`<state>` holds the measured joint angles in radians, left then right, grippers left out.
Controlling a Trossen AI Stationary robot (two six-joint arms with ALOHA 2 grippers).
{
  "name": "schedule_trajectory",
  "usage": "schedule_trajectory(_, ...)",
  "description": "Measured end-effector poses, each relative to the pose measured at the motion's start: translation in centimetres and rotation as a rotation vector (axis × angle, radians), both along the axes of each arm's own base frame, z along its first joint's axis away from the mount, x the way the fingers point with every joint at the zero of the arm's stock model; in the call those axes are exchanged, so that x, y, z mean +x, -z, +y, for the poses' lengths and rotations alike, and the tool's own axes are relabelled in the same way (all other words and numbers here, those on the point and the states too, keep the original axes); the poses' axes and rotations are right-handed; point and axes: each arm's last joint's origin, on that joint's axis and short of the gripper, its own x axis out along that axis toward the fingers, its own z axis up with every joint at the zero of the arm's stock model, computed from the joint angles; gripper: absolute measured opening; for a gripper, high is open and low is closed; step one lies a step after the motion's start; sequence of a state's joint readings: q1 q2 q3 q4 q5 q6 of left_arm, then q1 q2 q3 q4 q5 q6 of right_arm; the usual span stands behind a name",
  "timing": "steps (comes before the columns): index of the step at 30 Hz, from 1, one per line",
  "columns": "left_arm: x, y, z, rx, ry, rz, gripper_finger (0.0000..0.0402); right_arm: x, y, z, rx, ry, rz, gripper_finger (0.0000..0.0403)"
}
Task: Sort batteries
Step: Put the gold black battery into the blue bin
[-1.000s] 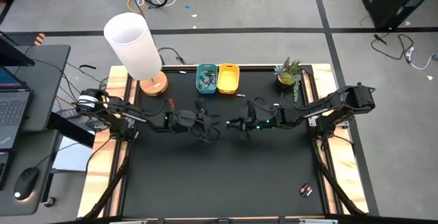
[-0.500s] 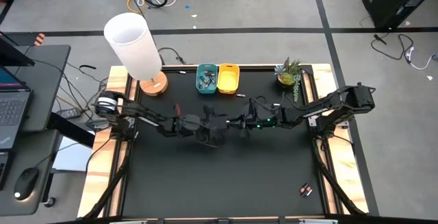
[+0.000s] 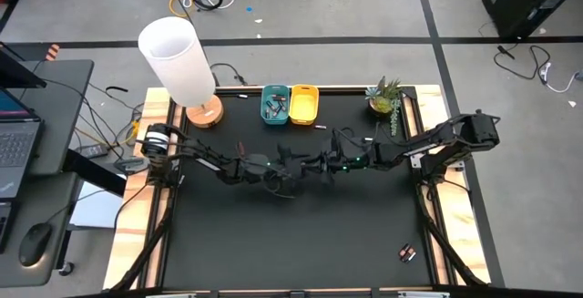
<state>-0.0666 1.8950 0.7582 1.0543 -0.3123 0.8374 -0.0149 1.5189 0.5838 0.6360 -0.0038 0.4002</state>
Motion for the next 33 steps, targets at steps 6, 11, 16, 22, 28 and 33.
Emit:
schedule_trajectory(6, 0.0, -0.4, -0.1, 0.019, 0.005, -0.036, 0.0322, 0.0, -0.2, -1.0, 0.069, -0.017, -0.024, 0.0037)
schedule_trajectory(11, 0.0, -0.3, 0.0, 0.020, 0.002, -0.024, 0.0320, 0.0, -0.2, -1.6, 0.085, -0.042, -0.021, 0.0037)
schedule_trajectory(16, 0.0, -0.3, 0.0, 0.022, -0.014, -0.020, 0.0320, -0.1, -0.2, -2.5, 0.104, -0.074, -0.024, 0.0037)
schedule_trajectory(22, 0.1, -0.4, 0.2, 0.024, -0.098, -0.017, 0.0329, -0.4, -0.3, -4.1, 0.158, -0.107, -0.034, 0.0037)
schedule_trajectory(28, 0.9, -1.0, 0.5, -0.016, -0.151, -0.016, 0.0350, -0.6, -0.4, -5.2, 0.143, -0.109, -0.050, 0.0037)
schedule_trajectory(33, 1.4, -1.2, 0.6, -0.004, -0.188, 0.025, 0.0343, -0.9, -0.4, -6.2, 0.153, -0.119, -0.053, 0.0037)
